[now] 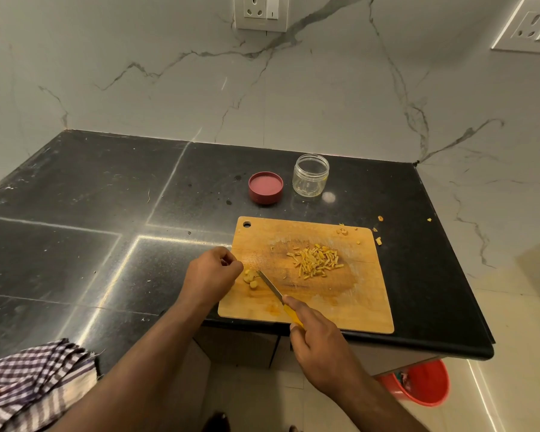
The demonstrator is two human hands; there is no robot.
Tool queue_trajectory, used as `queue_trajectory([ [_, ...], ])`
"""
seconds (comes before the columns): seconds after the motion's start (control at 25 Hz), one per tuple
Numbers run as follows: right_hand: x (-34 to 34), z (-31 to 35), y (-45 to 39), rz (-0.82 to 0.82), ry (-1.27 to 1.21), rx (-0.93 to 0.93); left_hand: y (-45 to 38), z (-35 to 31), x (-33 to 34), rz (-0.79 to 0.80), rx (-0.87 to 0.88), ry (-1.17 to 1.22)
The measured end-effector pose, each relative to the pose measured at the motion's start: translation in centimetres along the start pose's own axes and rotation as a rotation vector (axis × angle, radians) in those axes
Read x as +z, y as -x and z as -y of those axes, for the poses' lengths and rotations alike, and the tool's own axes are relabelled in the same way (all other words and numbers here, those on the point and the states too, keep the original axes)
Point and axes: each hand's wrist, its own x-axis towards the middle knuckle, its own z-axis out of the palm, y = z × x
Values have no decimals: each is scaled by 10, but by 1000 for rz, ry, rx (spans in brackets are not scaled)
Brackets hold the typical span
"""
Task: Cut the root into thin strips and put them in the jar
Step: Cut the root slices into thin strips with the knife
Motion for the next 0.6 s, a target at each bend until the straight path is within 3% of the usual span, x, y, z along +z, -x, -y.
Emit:
queue_trajectory([
  [0.16, 0, 5, -3, 32, 6, -18, -3, -2, 2, 0, -11, 118],
  [0.6, -17, -7, 7, -100, -86, 127, -8, -28, 41, 152, 153, -120],
])
